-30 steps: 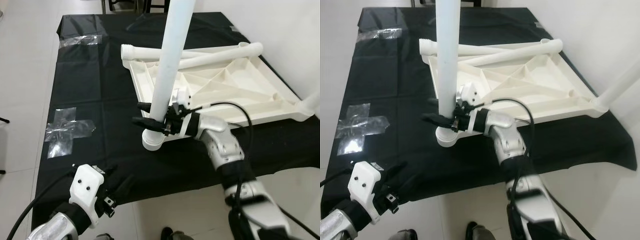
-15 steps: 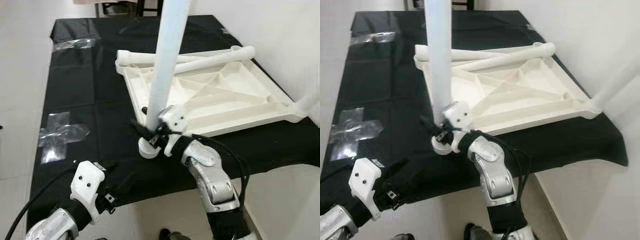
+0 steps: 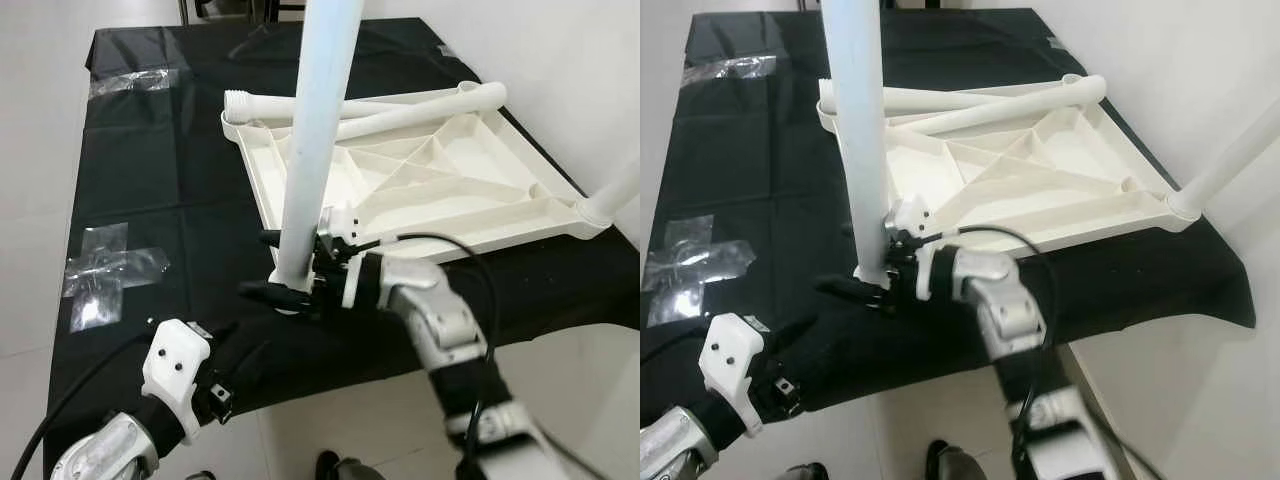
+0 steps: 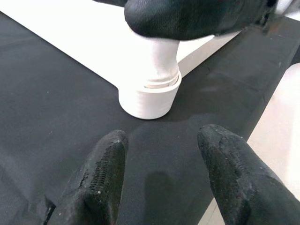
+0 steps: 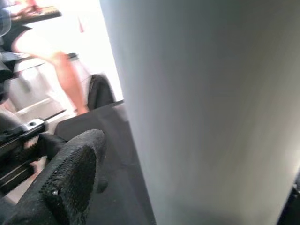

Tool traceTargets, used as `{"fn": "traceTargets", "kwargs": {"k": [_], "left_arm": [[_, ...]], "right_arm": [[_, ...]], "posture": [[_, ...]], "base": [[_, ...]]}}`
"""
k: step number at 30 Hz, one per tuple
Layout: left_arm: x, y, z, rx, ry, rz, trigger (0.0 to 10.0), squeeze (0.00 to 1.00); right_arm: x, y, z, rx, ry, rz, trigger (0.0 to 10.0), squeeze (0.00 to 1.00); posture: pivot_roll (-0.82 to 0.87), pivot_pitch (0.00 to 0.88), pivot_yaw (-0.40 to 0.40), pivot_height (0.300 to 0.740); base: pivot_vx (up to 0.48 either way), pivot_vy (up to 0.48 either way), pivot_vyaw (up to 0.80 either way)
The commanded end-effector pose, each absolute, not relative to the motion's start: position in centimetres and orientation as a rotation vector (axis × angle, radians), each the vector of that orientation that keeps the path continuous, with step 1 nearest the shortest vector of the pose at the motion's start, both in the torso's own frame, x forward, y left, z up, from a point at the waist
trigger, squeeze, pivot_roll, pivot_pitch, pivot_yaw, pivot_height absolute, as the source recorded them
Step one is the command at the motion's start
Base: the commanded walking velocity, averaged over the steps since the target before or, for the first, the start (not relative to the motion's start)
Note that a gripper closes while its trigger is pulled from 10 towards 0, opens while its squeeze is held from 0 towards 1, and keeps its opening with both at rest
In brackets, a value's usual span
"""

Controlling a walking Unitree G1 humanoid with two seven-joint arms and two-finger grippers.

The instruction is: Building children table

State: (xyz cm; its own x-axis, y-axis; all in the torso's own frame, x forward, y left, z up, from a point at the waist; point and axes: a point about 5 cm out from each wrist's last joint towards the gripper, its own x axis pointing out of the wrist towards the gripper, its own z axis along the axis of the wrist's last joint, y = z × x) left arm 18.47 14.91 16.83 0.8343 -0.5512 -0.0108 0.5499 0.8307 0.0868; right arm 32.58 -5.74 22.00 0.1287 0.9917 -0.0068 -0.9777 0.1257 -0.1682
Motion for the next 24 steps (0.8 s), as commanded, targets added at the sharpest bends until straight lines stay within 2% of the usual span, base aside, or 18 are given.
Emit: {"fn": "traceTargets", "kwargs": {"k": [1,3,4,5,16,18,19,22,23,24], "left_arm": [[18.3,14.8,16.4,0.079,0.001,-0.583,10.0,0.00],[18.3,14.8,16.4,0.081,0.002,-0.581,10.0,0.00],[18.2,14.8,16.4,0.081,0.002,-0.579,10.0,0.00],[18.2,14.8,16.4,0.082,0.002,-0.577,10.0,0.00],[17.9,14.8,16.5,0.081,0.005,-0.572,10.0,0.00],[17.8,14.8,16.5,0.080,0.005,-0.574,10.0,0.00],[17.8,14.8,16.5,0.080,0.006,-0.575,10.0,0.00],[17.7,14.8,16.5,0.079,0.006,-0.576,10.0,0.00],[17.6,14.8,16.5,0.078,0.008,-0.575,10.0,0.00],[17.6,14.8,16.5,0.078,0.008,-0.575,10.0,0.00]], "right_arm": [[32.7,-5.5,21.8,-0.137,-0.114,1.504,10.0,0.00],[33.3,-5.3,22.4,-0.134,-0.102,1.557,10.0,0.00],[33.6,-5.2,22.6,-0.132,-0.095,1.582,4.0,0.00],[33.7,-5.1,22.8,-0.125,-0.084,1.605,0.0,0.00],[34.5,-5.6,22.7,-0.119,-0.055,1.659,0.0,0.00],[34.9,-6.2,22.3,-0.146,-0.067,1.584,0.0,0.00],[35.2,-6.6,21.8,-0.144,-0.064,1.445,0.0,0.00],[35.5,-6.8,21.4,-0.141,-0.060,1.347,0.0,0.00],[35.5,-7.0,20.6,-0.117,-0.063,1.174,0.0,0.00],[35.5,-7.0,20.6,-0.117,-0.063,1.174,0.0,0.00]], "posture": [[0.14,0.238,-0.127,0.740],[0.14,0.239,-0.130,0.740],[0.15,0.243,-0.131,0.740],[0.15,0.245,-0.132,0.740],[0.15,0.252,-0.129,0.740],[0.14,0.257,-0.131,0.740],[0.14,0.261,-0.136,0.740],[0.13,0.265,-0.135,0.740],[0.13,0.265,-0.139,0.740],[0.13,0.265,-0.139,0.740]], "base": [[0.000,0.000,0.00],[0.000,0.000,0.00],[0.000,0.000,0.00],[0.000,0.000,0.00],[0.000,0.000,0.00],[0.000,0.000,0.00],[0.000,0.000,0.00],[0.000,0.000,0.00],[0.000,0.000,0.00],[0.000,0.000,0.00]]}}
